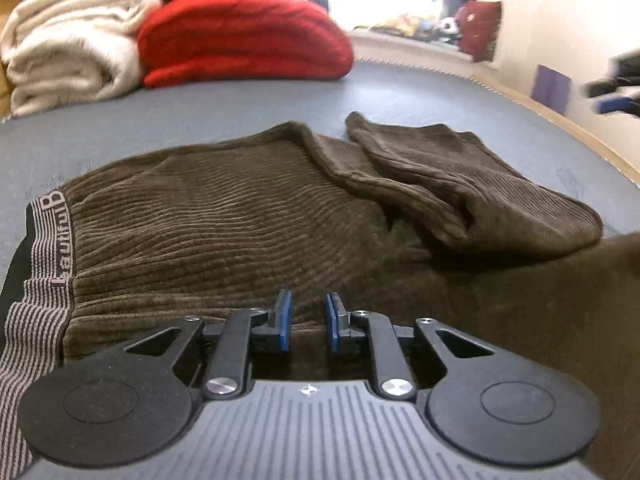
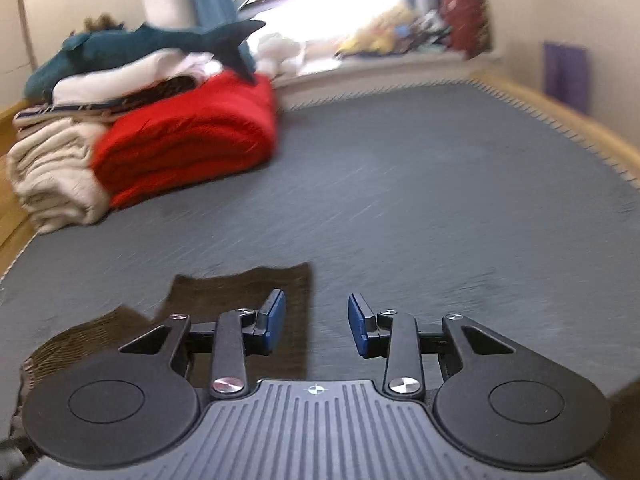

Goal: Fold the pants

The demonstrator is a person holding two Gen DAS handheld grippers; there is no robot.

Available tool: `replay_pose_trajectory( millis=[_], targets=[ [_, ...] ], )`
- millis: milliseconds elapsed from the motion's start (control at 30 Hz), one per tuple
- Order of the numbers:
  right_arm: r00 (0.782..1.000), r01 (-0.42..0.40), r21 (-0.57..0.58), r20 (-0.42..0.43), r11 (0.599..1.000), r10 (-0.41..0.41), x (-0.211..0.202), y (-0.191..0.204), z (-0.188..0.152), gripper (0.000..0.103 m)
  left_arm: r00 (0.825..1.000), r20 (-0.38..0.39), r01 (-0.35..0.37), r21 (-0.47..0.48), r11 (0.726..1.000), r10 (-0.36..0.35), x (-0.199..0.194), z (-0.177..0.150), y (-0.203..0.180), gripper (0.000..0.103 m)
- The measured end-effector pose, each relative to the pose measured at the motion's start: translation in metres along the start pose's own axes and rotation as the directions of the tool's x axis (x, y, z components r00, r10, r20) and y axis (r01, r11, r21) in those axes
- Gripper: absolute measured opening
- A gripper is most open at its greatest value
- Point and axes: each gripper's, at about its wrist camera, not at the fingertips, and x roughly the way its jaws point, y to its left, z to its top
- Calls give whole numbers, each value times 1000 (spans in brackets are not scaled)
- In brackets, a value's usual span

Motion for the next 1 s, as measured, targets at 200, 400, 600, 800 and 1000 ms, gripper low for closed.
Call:
replay_pose_trajectory(
  millis=[200,400,600,800,1000],
  targets=[
    [993,0,15,-119,1000,1,81,8,-1,39,1000,-1,-15,13,1000,15,-1,-5,-3,22],
    [972,15,125,-234,992,15,151,-3,-16,48,999,2,-47,54,997,47,-2,-8,-13,22],
    [966,27,140,-259,990,10,194,-4,-16,53,999,-2,-44,54,998,44,0,-9,-13,23],
    [960,-69,29,-270,997,75,213,16,-8,12,998,-1,-62,79,995,62,1,-9,-18,23],
    [978,-163,16,-127,986,164,171,16,29,6,997,1,-77,94,993,77,1,-9,-24,23]
  ],
)
